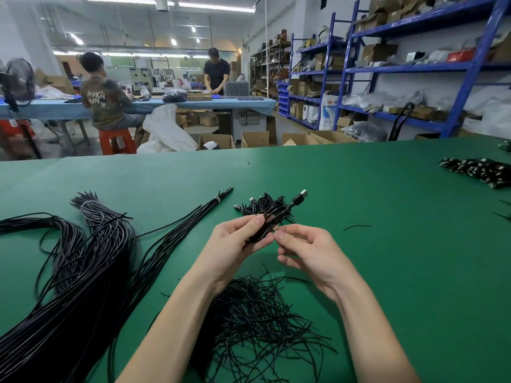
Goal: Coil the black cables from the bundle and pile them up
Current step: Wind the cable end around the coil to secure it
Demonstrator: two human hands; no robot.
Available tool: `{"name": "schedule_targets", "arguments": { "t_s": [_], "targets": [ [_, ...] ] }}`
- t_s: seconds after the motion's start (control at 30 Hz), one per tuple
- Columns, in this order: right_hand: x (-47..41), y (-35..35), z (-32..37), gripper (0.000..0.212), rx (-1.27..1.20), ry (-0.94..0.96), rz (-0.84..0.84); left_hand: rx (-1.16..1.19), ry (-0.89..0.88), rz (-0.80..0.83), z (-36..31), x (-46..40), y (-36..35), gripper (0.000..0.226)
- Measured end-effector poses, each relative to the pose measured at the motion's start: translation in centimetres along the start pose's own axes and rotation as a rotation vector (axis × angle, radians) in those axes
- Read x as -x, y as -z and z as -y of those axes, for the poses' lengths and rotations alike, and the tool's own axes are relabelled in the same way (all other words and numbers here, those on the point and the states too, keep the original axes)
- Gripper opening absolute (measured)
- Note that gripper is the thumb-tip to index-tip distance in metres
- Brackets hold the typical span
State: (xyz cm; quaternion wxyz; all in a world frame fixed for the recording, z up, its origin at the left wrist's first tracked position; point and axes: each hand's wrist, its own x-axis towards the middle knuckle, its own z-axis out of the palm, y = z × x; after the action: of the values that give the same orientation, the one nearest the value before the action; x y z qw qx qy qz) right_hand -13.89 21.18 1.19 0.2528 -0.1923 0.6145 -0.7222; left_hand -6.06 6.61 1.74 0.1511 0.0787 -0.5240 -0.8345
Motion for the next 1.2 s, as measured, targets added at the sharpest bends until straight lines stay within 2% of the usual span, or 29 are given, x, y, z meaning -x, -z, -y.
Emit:
{"name": "schedule_targets", "arguments": {
  "t_s": [0.27, 0.47, 0.67, 0.8, 0.87, 1.03, 1.13, 1.2],
  "targets": [
    [0.0, 0.1, -0.7, 0.005, 0.085, 0.128, 0.06, -0.022, 0.047, 0.098, -0.7, 0.3, 0.5, 0.024],
    [0.0, 1.0, -1.0, 0.012, -0.021, 0.129, 0.254, -0.01, 0.142, 0.204, -1.2, 0.9, 1.3, 0.024],
    [-1.1, 1.7, -0.3, 0.007, 0.082, 0.155, 0.414, -0.08, 0.182, 0.256, -1.8, 1.1, 1.8, 0.02],
    [-1.9, 2.0, 0.2, 0.014, 0.295, 0.149, 0.466, -0.244, 0.183, 0.277, -2.1, 1.3, 2.4, 0.014],
    [-2.0, 2.1, 0.9, 0.01, 0.435, 0.136, 0.473, -0.363, 0.188, 0.276, -2.3, 1.4, 2.7, 0.012],
    [-2.0, 1.9, 2.7, 0.007, 0.752, 0.14, 0.48, -0.804, 0.149, 0.26, -3.0, 1.6, 2.3, 0.012],
    [-1.9, 1.0, 3.3, 0.014, 0.976, 0.242, 0.363, -1.022, 0.058, 0.116, -2.8, 1.2, 1.7, 0.01],
    [-2.0, 0.4, 3.4, 0.019, 1.061, 0.319, 0.231, -1.025, -0.039, -0.049, -2.3, 1.0, 1.3, 0.011]
  ]
}}
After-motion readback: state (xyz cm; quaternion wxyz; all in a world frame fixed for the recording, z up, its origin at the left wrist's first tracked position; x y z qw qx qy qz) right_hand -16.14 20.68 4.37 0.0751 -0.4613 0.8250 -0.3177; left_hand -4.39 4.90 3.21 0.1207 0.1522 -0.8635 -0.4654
